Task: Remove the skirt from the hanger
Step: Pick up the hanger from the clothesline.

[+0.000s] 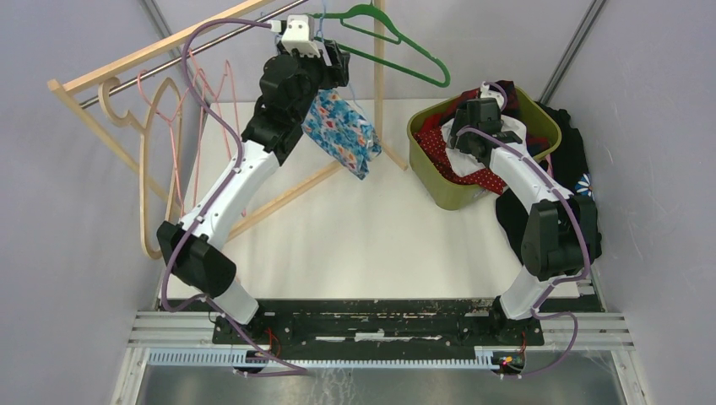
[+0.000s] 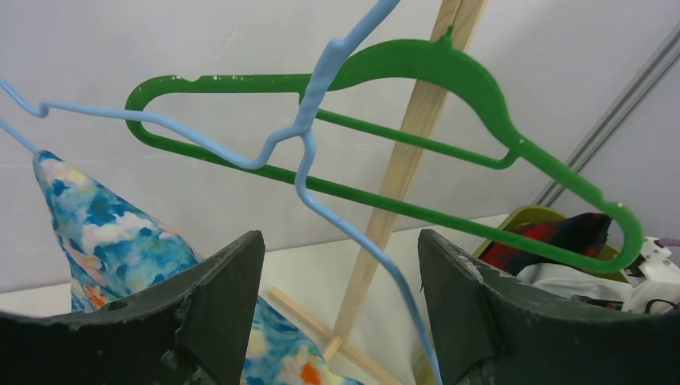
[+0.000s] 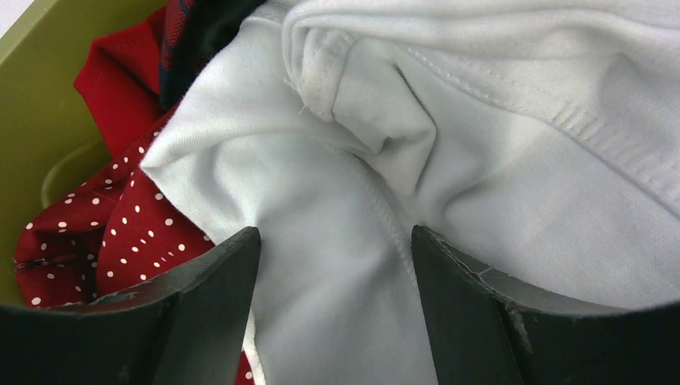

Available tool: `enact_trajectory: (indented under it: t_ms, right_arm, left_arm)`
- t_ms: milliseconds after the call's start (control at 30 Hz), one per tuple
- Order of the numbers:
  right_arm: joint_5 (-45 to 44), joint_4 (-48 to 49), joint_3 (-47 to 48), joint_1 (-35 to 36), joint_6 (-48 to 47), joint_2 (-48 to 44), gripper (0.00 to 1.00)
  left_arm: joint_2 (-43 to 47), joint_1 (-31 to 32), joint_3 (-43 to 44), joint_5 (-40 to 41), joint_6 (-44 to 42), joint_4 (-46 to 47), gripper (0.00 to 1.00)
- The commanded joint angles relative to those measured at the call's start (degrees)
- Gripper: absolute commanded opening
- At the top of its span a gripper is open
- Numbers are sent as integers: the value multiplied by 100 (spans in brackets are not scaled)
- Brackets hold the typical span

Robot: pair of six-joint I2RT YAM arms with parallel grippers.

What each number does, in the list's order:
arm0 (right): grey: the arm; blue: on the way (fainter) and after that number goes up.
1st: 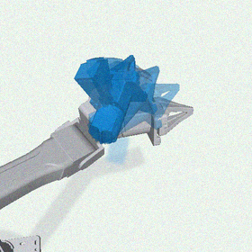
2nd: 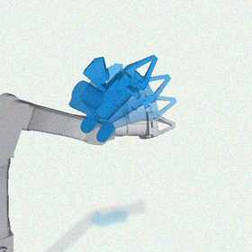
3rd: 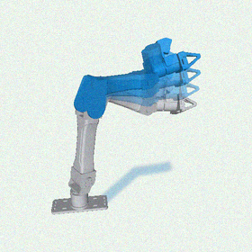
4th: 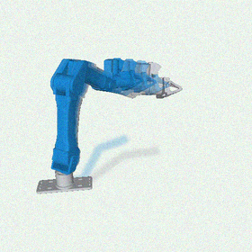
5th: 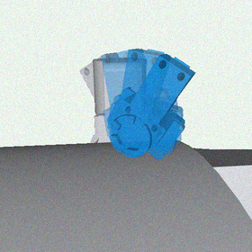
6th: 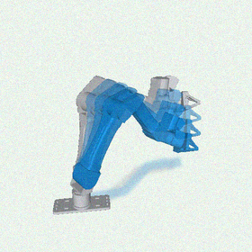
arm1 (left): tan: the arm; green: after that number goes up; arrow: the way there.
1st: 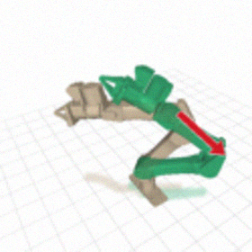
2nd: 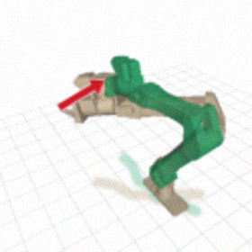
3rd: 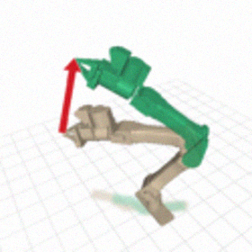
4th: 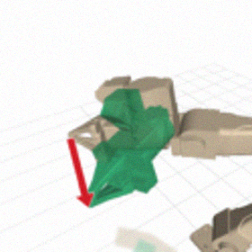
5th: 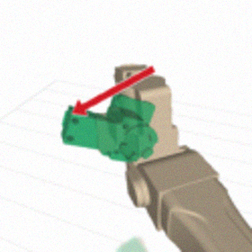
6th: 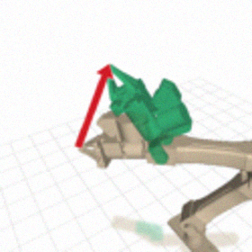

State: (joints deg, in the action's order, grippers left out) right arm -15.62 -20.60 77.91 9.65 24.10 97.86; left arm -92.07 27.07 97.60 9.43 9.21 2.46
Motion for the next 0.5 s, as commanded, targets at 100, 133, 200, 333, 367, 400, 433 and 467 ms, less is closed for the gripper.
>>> enact_trajectory:
  t_ms: [100, 133, 200, 333, 367, 400, 433, 467]
  right_arm:
    - [-193, -144, -31, -25, -102, -100, 75]
    - [-201, -155, -35, -30, -103, -108, 76]
    - [-218, -155, -44, -29, -120, -124, 76]
    - [-230, -155, -59, -29, -108, -115, 75]
    - [-231, -155, -67, -25, -99, -110, 75]
    - [-225, -155, -64, -25, -86, -110, 75]
    - [-214, -155, -61, -25, -71, -103, 75]
    - [-206, -158, -57, -25, -63, -104, 75]
  left_arm:
    - [-23, 3, 314, 683, -110, 31, 77]
    - [-17, 6, 332, 800, -243, -19, 77]
    - [28, 6, 343, 1069, -456, -79, 77]
    - [215, 1, 300, 1508, -858, -181, 77]
    - [265, 4, 269, 1589, -957, -184, 77]
    - [319, 8, 234, 1675, -1052, -189, 76]
    - [361, 2, 207, 1726, -1132, -197, 76]
    - [410, 4, 180, 1792, -1207, -201, 76]
